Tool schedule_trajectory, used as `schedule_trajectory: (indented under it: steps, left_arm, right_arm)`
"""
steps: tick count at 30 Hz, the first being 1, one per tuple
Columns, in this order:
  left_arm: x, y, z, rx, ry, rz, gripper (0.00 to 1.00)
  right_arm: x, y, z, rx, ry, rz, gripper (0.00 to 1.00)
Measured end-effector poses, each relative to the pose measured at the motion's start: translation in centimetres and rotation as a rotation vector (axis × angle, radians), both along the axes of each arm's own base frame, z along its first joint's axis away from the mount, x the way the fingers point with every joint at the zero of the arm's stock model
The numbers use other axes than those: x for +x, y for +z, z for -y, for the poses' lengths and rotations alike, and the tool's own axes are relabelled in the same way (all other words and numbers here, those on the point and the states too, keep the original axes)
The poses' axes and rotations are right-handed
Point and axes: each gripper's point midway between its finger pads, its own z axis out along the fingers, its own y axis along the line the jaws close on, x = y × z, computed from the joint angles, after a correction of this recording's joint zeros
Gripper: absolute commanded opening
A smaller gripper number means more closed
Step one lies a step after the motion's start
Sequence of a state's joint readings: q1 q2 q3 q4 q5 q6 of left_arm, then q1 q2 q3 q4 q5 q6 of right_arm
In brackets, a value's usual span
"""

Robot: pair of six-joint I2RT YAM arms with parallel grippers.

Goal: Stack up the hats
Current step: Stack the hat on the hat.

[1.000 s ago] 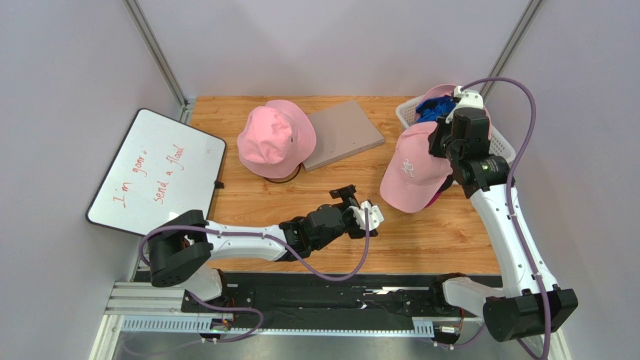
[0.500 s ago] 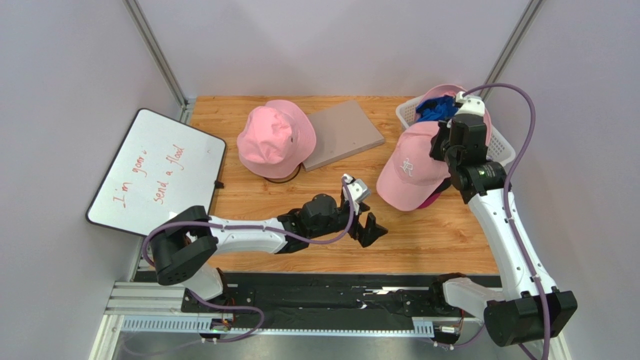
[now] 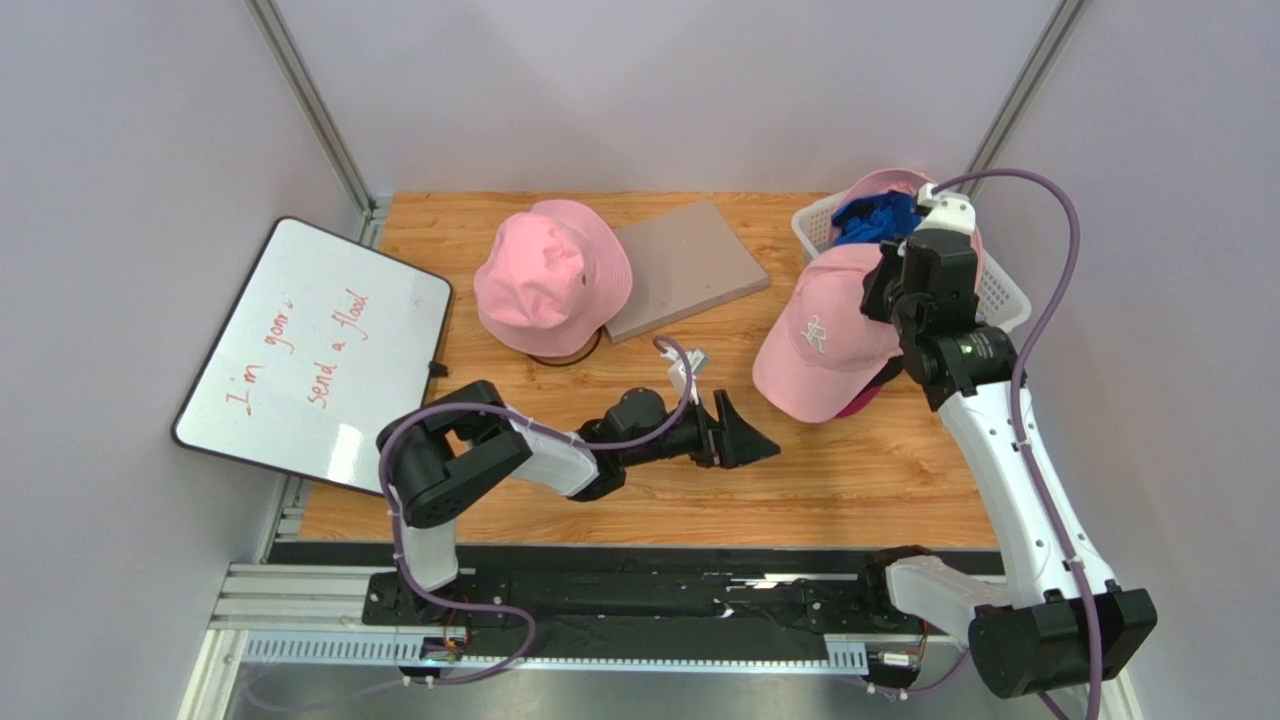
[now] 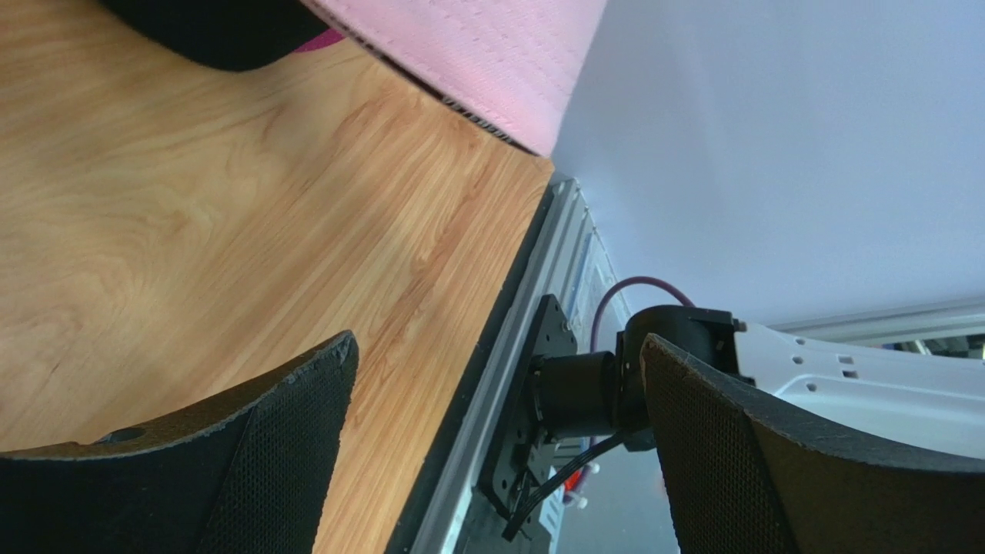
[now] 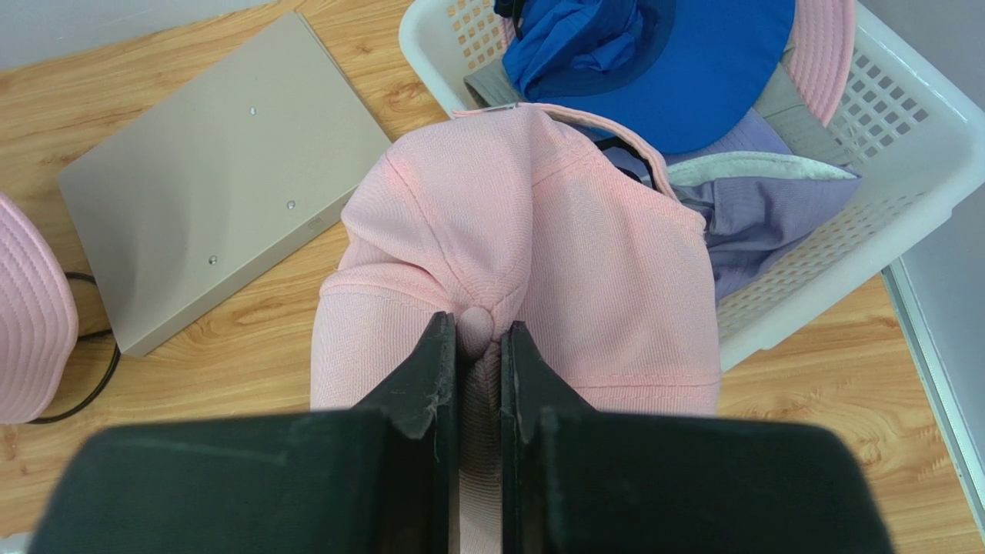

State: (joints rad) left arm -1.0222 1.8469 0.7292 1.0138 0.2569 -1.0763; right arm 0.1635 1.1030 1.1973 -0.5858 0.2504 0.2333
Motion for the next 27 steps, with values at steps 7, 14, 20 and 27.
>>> schedule_trajectory:
  steps: [7, 14, 20, 27]
  left_arm:
    - [1.7, 3.2, 1.0, -0.032, 0.058, 0.013, 0.98]
    - [3.1, 5.4, 2.5, -0.074, 0.089, 0.006, 0.98]
    - [3.7, 3.6, 3.1, 0.000, 0.099, -0.036, 0.98]
    - [3.9, 2.9, 3.4, 0.015, 0.105, -0.054, 0.98]
  right_arm:
    - [-0.3, 0.5, 0.0, 0.008, -0.002, 0.016, 0.00]
    - [-0.5, 0.9, 0.1, 0.010, -0.002, 0.027, 0.00]
    - [-0.6, 1.0, 0.1, 0.012, -0.002, 0.032, 0.00]
    - [-0.7, 1.2, 0.0, 0.018, 0.002, 0.037, 0.00]
